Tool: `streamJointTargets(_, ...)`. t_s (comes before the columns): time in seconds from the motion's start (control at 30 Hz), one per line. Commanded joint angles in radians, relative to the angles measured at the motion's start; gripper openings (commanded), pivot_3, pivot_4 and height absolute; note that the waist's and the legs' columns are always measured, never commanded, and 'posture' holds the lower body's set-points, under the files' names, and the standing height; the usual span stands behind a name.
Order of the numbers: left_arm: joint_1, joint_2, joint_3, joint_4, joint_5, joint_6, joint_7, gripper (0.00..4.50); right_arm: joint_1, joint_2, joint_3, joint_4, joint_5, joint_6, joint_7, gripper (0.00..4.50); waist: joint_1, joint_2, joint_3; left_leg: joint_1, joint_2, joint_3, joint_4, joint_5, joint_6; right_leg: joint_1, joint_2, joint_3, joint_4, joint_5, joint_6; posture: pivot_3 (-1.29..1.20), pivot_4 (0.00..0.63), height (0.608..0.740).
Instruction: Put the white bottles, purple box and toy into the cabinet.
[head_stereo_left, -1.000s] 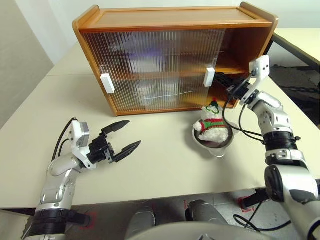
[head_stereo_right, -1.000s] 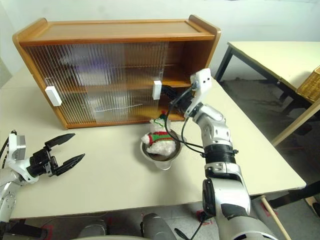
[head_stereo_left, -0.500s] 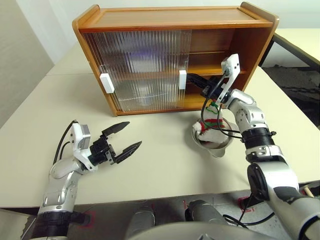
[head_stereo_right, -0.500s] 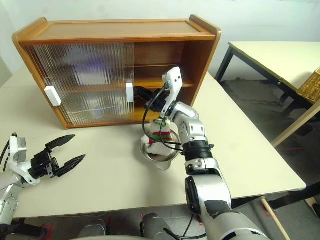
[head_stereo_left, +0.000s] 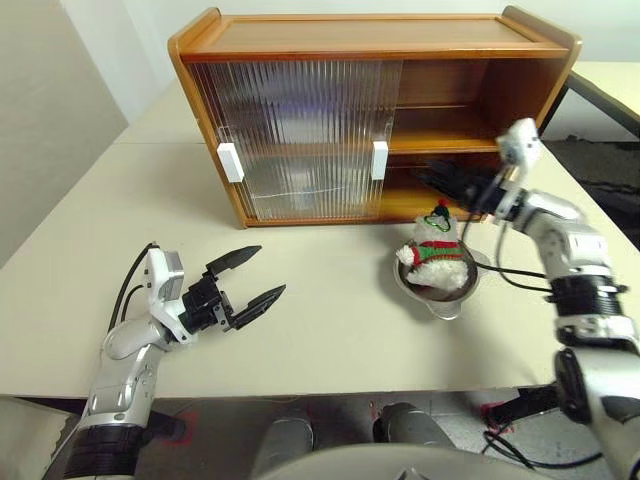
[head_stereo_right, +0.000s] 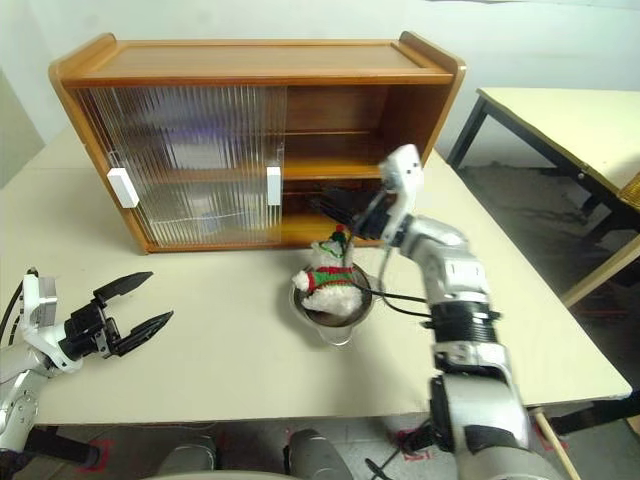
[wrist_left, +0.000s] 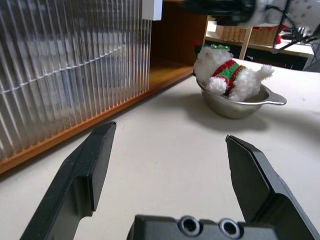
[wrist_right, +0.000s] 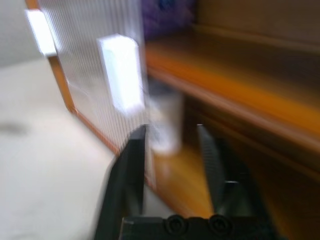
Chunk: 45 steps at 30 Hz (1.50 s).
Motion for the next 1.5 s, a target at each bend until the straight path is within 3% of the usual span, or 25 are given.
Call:
streamJointTargets(0.03,-0.002,0.007,-0.004,-0.002,0.007,0.002,-0.002,4.50,0.044,-0.113,-0.038,-0.087,0.053,0.151,0.050,3.17,0.000,0.000,0.000,0.000,-0.001,0.000,0.000,0.000,0.000,0.000,0.000,0.000,0.000,0.000,0.001,-0.11,0.007,0.740)
streamJointTargets(0.13,-0.012,0.011,-0.009,-0.016,0.005,0.018,0.004,4.50,0.082,-0.223,-0.071,-0.226,0.152,0.403,0.057,4.34,-0.002,0.000,0.000,0.001,-0.002,0.002,0.001,0.000,0.000,0.001,0.000,0.001,0.000,-0.001,0.002,-0.12,0.006,0.740)
streamJointTargets(0.23,-0.023,0.016,-0.011,-0.029,0.003,0.035,0.007,4.50,0.114,-0.307,-0.092,-0.393,0.262,0.664,0.021,4.43,-0.008,0.000,0.000,0.002,-0.003,0.004,0.001,0.001,0.000,0.002,0.001,0.002,0.001,-0.002,0.004,-0.12,0.005,0.740)
streamJointTargets(0.33,-0.030,0.021,-0.011,-0.040,0.001,0.049,0.011,4.50,0.137,-0.339,-0.083,-0.502,0.296,0.807,-0.042,4.43,-0.011,-0.002,0.000,0.002,-0.004,0.004,0.002,0.001,0.000,0.003,0.001,0.002,0.001,-0.007,0.013,-0.13,0.006,0.740)
streamJointTargets(0.5,-0.034,0.028,-0.014,-0.071,-0.002,0.076,0.021,4.50,0.132,-0.271,-0.068,-0.609,0.310,0.952,-0.188,4.43,-0.017,-0.004,-0.001,0.001,-0.004,0.004,0.003,0.000,0.001,0.002,0.000,0.003,0.001,-0.008,0.015,-0.13,0.004,0.740)
streamJointTargets(0.87,-0.021,0.040,-0.006,-0.146,-0.004,0.133,0.048,4.50,0.121,-0.159,0.005,-0.615,0.253,1.080,-0.401,4.43,-0.020,-0.004,-0.003,0.000,-0.004,0.001,0.000,0.000,0.003,0.000,0.000,0.003,0.001,-0.008,0.015,-0.11,0.001,0.740)
streamJointTargets(1.5,-0.014,0.055,-0.070,-0.092,0.008,0.142,-0.094,4.50,0.058,-0.041,0.003,-0.632,0.239,1.152,-0.535,4.43,-0.017,-0.003,-0.004,0.000,-0.004,-0.002,-0.001,0.000,0.003,-0.001,0.000,0.002,0.002,-0.008,0.016,-0.09,0.000,0.740)
